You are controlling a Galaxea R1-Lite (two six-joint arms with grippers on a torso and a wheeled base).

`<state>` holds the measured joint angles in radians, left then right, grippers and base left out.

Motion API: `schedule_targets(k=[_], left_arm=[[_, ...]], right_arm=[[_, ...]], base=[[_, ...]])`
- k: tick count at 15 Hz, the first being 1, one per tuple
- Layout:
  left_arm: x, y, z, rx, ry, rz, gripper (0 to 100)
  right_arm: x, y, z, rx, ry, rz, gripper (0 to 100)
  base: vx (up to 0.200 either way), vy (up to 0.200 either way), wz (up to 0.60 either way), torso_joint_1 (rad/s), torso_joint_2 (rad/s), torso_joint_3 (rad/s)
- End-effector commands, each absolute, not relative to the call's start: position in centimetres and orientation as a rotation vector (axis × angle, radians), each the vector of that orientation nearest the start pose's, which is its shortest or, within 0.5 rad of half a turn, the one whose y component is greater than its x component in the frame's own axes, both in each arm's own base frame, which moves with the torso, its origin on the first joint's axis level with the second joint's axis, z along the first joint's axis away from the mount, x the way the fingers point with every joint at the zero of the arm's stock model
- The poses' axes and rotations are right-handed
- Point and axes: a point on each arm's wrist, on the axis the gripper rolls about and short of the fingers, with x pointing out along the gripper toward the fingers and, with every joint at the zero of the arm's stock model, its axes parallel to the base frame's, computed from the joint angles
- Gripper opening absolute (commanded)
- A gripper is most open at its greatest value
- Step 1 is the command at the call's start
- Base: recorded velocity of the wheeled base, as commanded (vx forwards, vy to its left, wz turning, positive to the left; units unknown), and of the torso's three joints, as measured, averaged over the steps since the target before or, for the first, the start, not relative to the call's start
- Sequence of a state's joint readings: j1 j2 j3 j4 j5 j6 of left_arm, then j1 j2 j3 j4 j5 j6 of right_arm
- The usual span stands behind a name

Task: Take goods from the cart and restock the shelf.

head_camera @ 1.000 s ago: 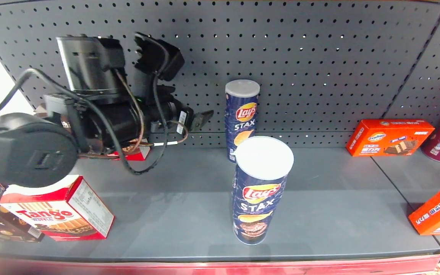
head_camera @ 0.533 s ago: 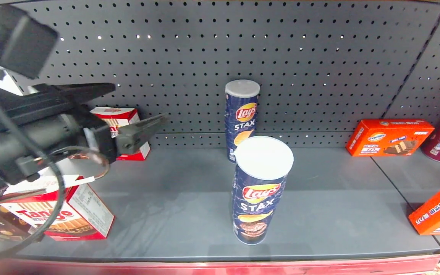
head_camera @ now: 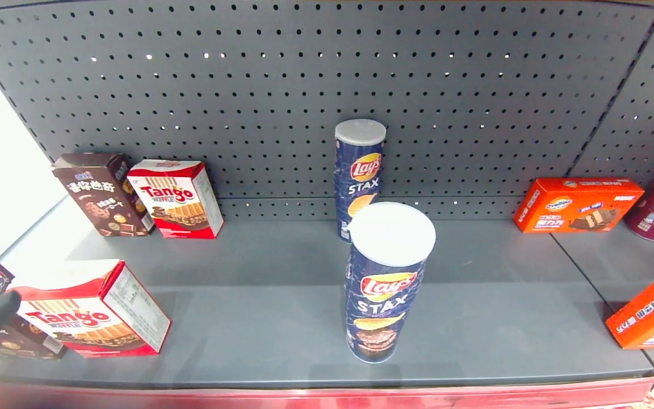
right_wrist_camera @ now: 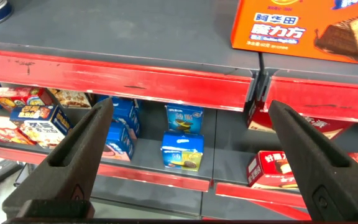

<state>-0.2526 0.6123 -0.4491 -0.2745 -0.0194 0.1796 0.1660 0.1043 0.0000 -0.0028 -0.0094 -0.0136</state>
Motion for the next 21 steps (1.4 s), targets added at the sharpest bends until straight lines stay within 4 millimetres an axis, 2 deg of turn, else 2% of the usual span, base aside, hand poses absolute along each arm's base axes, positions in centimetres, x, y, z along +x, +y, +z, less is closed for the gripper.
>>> schedule_targets(k=[1,2,5,9,10,13,17,19,21], left_arm=[[0.6,-0.3,18.4,0.164,-0.174,-0.164,100],[-0.3,-0.3,15.6,0.153,-0.166,-0.144,100],[-1.5,-0.2,10.5,0.151,-0.167,-0.140,100],[-1.8,-0.2,8.3,0.143,0.001,-0.152,100],[-1.7,-0.3,8.3,0.141,-0.002,-0.088,100],[-2.3,-0.3,8.2,0.090,-0.071,-0.123,100],[-2.3,-0.3,8.2,0.093,-0.071,-0.123,100],[-2.3,-0.3,8.2,0.010,-0.066,-0.155,100],[-2.3,0.0,8.1,-0.070,-0.057,0.020,100]], right_arm=[[-1.4,-0.3,7.8,-0.023,0.101,0.159,100],[-1.4,-0.3,7.8,-0.023,0.101,0.159,100],[-1.4,-0.3,7.8,-0.023,0.101,0.159,100],[-1.4,-0.3,7.8,-0.023,0.101,0.159,100],[-1.4,-0.3,7.8,-0.023,0.101,0.159,100],[-1.4,-0.3,7.8,-0.023,0.101,0.159,100],[-1.4,-0.3,7.8,-0.023,0.101,0.159,100],[-1.4,-0.3,7.8,-0.023,0.101,0.159,100],[-1.4,-0.3,7.8,-0.023,0.101,0.159,100]], base=[[0.000,0.000,0.00,0.000,0.00,0.000],[0.000,0.000,0.00,0.000,0.00,0.000],[0.000,0.000,0.00,0.000,0.00,0.000],[0.000,0.000,0.00,0.000,0.00,0.000],[0.000,0.000,0.00,0.000,0.00,0.000],[0.000,0.000,0.00,0.000,0.00,0.000],[0.000,0.000,0.00,0.000,0.00,0.000],[0.000,0.000,0.00,0.000,0.00,0.000],[0.000,0.000,0.00,0.000,0.00,0.000]])
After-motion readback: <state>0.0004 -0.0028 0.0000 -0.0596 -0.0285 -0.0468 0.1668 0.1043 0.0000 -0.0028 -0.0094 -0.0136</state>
